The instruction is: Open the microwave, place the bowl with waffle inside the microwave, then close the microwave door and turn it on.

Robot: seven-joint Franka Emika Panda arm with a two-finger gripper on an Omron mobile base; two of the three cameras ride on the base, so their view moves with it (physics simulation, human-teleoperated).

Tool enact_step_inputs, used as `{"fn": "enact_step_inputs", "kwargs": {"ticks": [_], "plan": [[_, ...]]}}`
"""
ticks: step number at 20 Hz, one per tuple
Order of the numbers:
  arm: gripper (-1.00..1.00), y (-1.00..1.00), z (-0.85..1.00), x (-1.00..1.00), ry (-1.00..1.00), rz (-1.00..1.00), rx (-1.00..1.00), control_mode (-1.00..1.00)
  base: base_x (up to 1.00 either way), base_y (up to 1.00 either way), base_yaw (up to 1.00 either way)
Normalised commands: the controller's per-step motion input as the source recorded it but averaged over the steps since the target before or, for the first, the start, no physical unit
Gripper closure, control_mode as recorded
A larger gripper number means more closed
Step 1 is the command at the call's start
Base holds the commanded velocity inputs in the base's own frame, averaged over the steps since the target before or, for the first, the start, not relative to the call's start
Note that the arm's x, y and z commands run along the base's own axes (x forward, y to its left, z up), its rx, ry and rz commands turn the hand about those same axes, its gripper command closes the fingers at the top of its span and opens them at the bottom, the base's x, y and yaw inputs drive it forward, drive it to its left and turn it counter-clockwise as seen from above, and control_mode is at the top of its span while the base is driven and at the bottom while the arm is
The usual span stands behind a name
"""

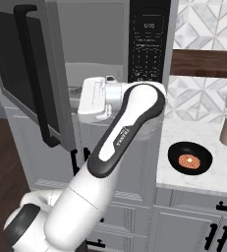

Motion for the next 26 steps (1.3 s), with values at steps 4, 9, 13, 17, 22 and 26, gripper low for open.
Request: {"fn": "enact_step_inputs", "kwargs": {"ticks": [4,9,13,17,22,26], "plan": [[-1.00,0.72,0.00,-0.47,-0.07,0.17,0.00,-1.00,0.00,0.00,0.00],[-1.00,0.87,0.00,-0.79,-0.13,0.10,0.00,-1.00,0.00,0.00,0.00],[-1.00,0.93,0.00,-0.39,-0.14,0.00,0.00,-1.00,0.00,0.00,0.00],[-1.00,0.93,0.00,-0.02,-0.03,-0.13,0.00,-1.00,0.00,0.00,0.00],[-1.00,0.93,0.00,-0.02,-0.01,-0.20,0.00,-1.00,0.00,0.00,0.00],[-1.00,0.96,0.00,-0.31,-0.01,-0.17,0.00,-1.00,0.00,0.00,0.00]]}}
